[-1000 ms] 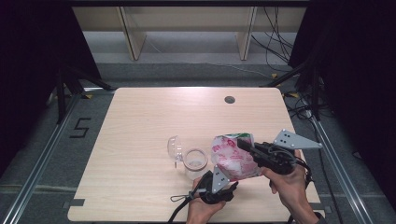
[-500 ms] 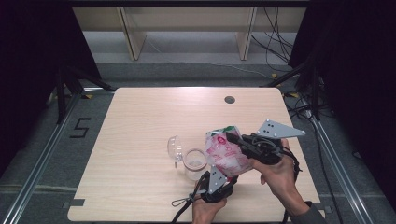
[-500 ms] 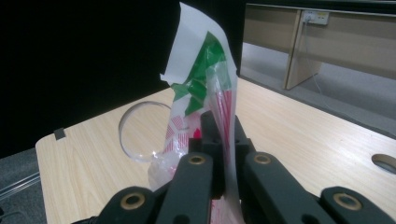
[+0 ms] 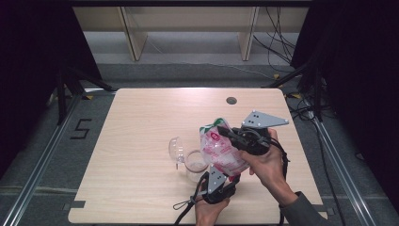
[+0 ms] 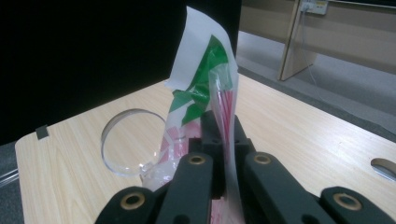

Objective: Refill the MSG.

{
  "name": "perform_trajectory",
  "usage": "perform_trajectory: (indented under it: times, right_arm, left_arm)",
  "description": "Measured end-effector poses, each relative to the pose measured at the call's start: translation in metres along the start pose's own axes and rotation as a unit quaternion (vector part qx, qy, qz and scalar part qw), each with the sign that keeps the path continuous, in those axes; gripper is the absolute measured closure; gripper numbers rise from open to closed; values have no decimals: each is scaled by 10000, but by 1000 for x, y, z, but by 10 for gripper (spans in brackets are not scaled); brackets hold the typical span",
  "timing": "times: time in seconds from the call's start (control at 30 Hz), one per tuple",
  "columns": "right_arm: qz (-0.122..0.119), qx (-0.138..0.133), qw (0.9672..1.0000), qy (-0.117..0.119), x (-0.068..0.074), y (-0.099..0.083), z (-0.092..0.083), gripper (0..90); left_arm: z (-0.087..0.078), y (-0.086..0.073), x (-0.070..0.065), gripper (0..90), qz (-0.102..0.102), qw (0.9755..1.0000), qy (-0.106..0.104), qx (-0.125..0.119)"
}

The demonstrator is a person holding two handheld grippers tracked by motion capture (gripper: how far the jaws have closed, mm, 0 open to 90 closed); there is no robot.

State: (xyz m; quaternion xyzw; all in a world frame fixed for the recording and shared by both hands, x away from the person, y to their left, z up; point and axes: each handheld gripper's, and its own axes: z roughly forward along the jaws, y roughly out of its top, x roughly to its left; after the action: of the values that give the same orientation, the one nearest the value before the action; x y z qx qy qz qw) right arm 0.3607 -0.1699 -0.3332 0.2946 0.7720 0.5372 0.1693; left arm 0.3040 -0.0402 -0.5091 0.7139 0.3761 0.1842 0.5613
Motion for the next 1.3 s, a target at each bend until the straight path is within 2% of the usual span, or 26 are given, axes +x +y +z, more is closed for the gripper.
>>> perform_trajectory:
  times: [0.03, 0.1, 0.23, 0.27, 0.37, 0.4, 0.43, 0.53, 0.57, 0.7, 0.73, 0.83, 0.87, 0.93, 0.97, 1.0, 1.03, 1.07, 1.1, 1.17, 1.2, 1.27, 1.3]
  right_arm:
    - [94, -21, 10000, -11, 0, 0, 0, 900]
    - [98, -71, 9999, -28, -1, -1, 1, 900]
    - [73, -99, 9999, -19, 2, -2, -1, 900]
    - [167, -22, 9998, -83, 5, -2, -3, 900]
    - [-58, -54, 9999, -140, 4, 0, -2, 900]
    - [-38, -60, 9998, -211, 6, 0, -3, 900]
    - [-68, -47, 9998, -196, 5, 1, -2, 900]
    - [44, -87, 9998, -169, 6, 2, -1, 900]
    - [-17, -72, 9998, -171, 4, 3, -1, 900]
    - [69, -69, 9998, -187, 6, 3, 2, 900]
    - [-48, -70, 9999, -132, 5, 3, 4, 900]
    - [-54, -67, 9998, -177, 5, 4, 7, 900]
    - [31, -18, 9999, -152, 6, 4, 8, 900]
    - [22, -26, 9999, -96, 5, 5, 10, 900]
    - [91, -19, 9998, -155, 7, 5, 10, 900]
    - [53, -23, 9999, -130, 5, 6, 12, 900]
    - [71, 40, 9998, -206, 6, 6, 12, 900]
    - [6, -27, 9999, -133, 5, 6, 16, 900]
    - [-51, 35, 9998, -179, 6, 7, 17, 900]
    - [-25, 112, 9997, -230, 9, 7, 19, 900]
    - [0, 59, 9998, -167, 9, 7, 23, 900]
    - [37, 90, 9997, -206, 11, 8, 24, 900]
    - [6, 98, 9996, -253, 12, 8, 24, 900]
  left_arm:
    - [0, 0, -1, 616, -2, 10000, 99, -4]
    - [0, 0, -2, 593, 46, 9996, 260, 17]
    - [2, -1, -3, 610, 29, 9991, 412, -35]
    - [2, -1, -4, 612, 9, 9991, 433, -48]
    - [2, -1, -5, 631, -1, 9988, 470, -147]
    - [2, 0, -4, 645, -22, 9987, 484, -156]
    - [1, 1, -3, 655, -83, 9989, 446, -135]
    - [1, 2, 0, 668, -172, 9989, 390, -177]
    - [1, 2, 0, 674, -194, 9989, 365, -206]
    - [2, 3, 1, 689, -201, 9993, 271, -179]
    - [2, 2, 1, 690, -202, 9993, 263, -191]
    - [1, 3, 1, 692, -247, 9994, 199, -141]
    - [1, 3, 1, 693, -234, 9995, 175, -144]
    - [2, 3, 2, 695, -197, 9996, 101, -196]
    - [4, 3, 1, 697, -232, 9994, 65, -235]
    - [5, 4, 0, 698, -238, 9994, 57, -240]
    - [6, 4, -1, 700, -265, 9992, 63, -289]
    - [7, 4, -2, 703, -225, 9994, 65, -271]
    - [7, 5, -2, 705, -220, 9994, 48, -275]
    - [7, 5, -3, 709, -198, 9994, 33, -272]
    - [7, 6, -2, 710, -184, 9995, 36, -268]
    - [7, 6, -1, 710, -218, 9993, 59, -309]
    - [6, 7, 1, 710, -116, 9997, 4, -198]
